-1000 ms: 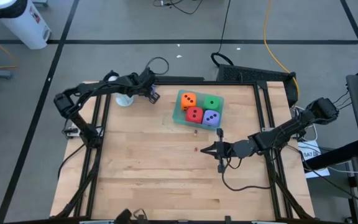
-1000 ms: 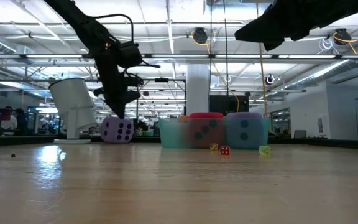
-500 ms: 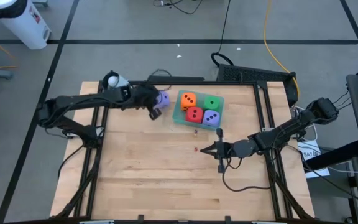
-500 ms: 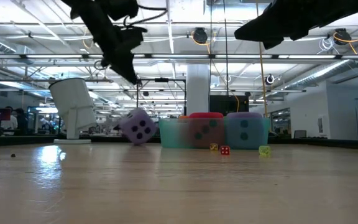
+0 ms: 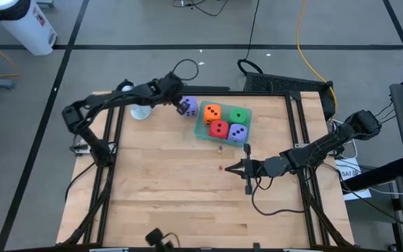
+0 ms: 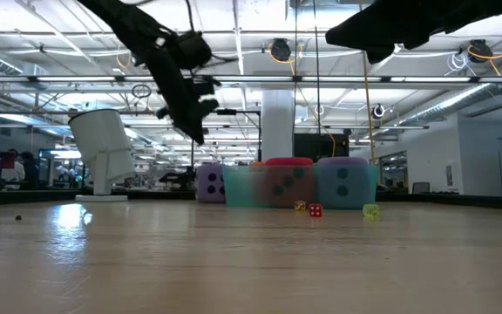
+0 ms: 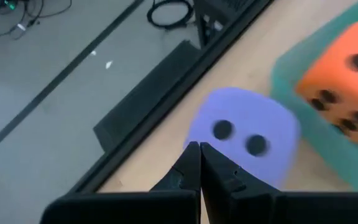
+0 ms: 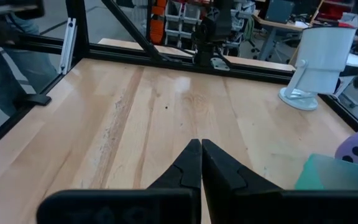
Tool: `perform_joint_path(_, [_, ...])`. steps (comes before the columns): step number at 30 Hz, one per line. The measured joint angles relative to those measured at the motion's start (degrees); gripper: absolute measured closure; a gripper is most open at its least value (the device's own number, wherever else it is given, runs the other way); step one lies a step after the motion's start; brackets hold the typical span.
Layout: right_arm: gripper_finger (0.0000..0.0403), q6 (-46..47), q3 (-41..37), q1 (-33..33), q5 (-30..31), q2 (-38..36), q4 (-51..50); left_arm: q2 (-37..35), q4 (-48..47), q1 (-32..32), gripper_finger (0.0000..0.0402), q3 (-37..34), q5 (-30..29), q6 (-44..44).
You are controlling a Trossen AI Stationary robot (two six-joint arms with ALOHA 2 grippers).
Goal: Pick & Place Dice
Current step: Put the large purple die into the blue bin
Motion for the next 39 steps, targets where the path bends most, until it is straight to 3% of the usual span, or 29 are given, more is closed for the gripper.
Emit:
perform_joint_path(10, [0.0402, -1.89, -0.01, 0.00, 0.13, 0.00, -0.02, 12.58, 0.88, 3.17, 0.0401, 12.71, -3.83, 2.96])
perform_joint_path(15, [0.0402, -3.09, -0.01, -0.28, 0.11, 0.00, 0.22, 16.34, -1.40, 5.08, 0.0401, 15.94, 2.21, 2.85])
perform_joint_path(24, [0.0402, -4.29, -0.01, -1.39, 0.04, 0.00, 0.37, 20.06, -7.86, 5.04, 0.0401, 16.46, 6.52, 7.06])
perform_joint_path(32, [0.0402, -4.13, -0.01, -1.84, -0.04, 0.00, 0.37, 19.83, -16.45, 0.09, 0.0402, 16.66, 9.68, 12.17])
perform_joint_path(39, [0.0402, -3.88, -0.02, -1.84, -0.07, 0.01, 0.14, 18.43, -24.46, -6.48, 0.0401, 16.52, 10.93, 10.30])
